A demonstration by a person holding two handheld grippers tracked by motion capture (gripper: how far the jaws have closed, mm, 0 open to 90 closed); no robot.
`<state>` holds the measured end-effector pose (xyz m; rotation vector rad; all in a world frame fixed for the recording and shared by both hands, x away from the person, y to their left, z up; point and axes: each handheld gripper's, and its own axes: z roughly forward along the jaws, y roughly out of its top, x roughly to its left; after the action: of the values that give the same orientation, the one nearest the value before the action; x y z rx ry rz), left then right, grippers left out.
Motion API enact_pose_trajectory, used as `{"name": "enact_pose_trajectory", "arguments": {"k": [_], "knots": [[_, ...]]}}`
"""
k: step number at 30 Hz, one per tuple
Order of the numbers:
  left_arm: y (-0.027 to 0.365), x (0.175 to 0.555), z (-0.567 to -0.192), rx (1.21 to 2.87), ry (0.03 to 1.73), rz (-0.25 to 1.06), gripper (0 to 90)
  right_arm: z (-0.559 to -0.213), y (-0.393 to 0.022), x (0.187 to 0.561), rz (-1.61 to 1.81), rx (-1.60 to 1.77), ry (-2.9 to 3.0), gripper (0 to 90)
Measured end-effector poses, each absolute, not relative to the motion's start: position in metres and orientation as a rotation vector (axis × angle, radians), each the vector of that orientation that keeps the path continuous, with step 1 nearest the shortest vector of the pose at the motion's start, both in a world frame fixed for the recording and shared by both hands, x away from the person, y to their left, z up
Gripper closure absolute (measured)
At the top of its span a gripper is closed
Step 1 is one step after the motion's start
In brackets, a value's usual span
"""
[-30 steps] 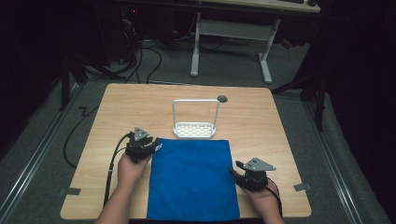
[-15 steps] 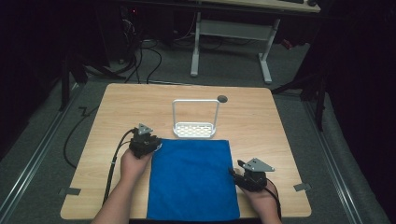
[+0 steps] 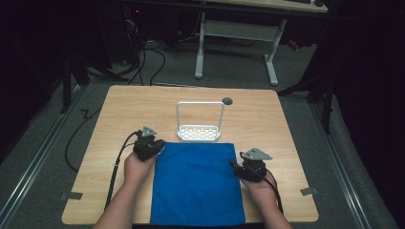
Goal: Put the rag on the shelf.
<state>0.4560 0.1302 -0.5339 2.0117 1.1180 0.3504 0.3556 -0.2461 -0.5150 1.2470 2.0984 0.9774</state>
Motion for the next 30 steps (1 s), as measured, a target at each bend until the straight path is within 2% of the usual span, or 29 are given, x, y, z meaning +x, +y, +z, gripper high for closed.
{"name": "enact_pose_trajectory", "arguments": {"k": [7,10,13,26,29,30], "knots": [[0.130,0.455,-0.534,2.013,1.104,0.345,87.9,-0.520,-0.248,0.396,0.939,1.359,2.078,53.7],[0.130,0.454,-0.534,2.018,1.092,0.343,88.0,-0.520,-0.249,0.408,0.928,1.396,2.061,62.9],[0.130,0.454,-0.534,2.021,1.086,0.342,87.9,-0.519,-0.252,0.418,0.973,1.446,2.036,67.5],[0.130,0.453,-0.534,2.021,1.085,0.347,87.8,-0.528,-0.245,0.430,0.909,1.476,2.081,66.4],[0.130,0.453,-0.534,2.019,1.085,0.347,87.8,-0.529,-0.243,0.429,0.906,1.450,2.086,69.3],[0.130,0.453,-0.534,2.020,1.085,0.344,87.8,-0.530,-0.240,0.427,0.905,1.432,2.085,75.3]]}}
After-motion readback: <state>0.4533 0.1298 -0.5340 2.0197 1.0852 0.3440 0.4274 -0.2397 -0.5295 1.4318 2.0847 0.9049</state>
